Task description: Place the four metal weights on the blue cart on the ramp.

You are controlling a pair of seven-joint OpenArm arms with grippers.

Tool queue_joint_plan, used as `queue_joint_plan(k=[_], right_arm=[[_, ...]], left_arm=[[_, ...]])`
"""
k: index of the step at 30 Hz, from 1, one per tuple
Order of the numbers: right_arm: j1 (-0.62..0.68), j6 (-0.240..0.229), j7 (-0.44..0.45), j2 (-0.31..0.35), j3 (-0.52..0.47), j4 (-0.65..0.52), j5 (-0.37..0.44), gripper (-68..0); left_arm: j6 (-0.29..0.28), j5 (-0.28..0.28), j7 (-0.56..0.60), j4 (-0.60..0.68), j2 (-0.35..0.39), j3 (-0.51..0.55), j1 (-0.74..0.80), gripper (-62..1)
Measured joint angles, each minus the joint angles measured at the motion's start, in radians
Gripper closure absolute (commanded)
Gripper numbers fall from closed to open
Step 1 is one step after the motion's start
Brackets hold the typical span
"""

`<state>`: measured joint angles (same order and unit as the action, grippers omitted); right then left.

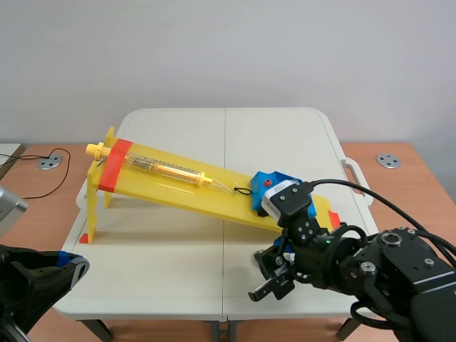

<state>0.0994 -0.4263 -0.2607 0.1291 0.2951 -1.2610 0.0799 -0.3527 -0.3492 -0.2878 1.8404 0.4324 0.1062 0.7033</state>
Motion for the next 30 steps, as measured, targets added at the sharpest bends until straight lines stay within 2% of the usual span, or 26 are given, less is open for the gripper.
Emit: queue_joint_plan(k=[11,17,20,26,30], right_arm=[[-0.050,0.022,0.026,-0.021,0.029,0.087,-0.006,-25.4],[-0.051,0.023,0.029,-0.021,0.048,0.099,-0.013,-22.2],[-0.051,0.023,0.030,-0.021,0.049,0.099,-0.013,-17.0],[-0.051,0.056,0.028,-0.021,0.049,0.099,-0.013,-16.4],[-0.052,0.070,0.044,-0.021,0.048,0.115,-0.012,-13.5]], left_arm=[[0.000,0.000,0.000,0.000,0.000,0.000,0.000,-2.8],[0.000,0.000,0.000,0.000,0.000,0.000,0.000,-2.8],[0.000,0.000,0.000,0.000,0.000,0.000,0.000,-2.8],[0.000,0.000,0.000,0.000,0.000,0.000,0.000,-2.8],[0.000,0.000,0.000,0.000,0.000,0.000,0.000,-2.8]])
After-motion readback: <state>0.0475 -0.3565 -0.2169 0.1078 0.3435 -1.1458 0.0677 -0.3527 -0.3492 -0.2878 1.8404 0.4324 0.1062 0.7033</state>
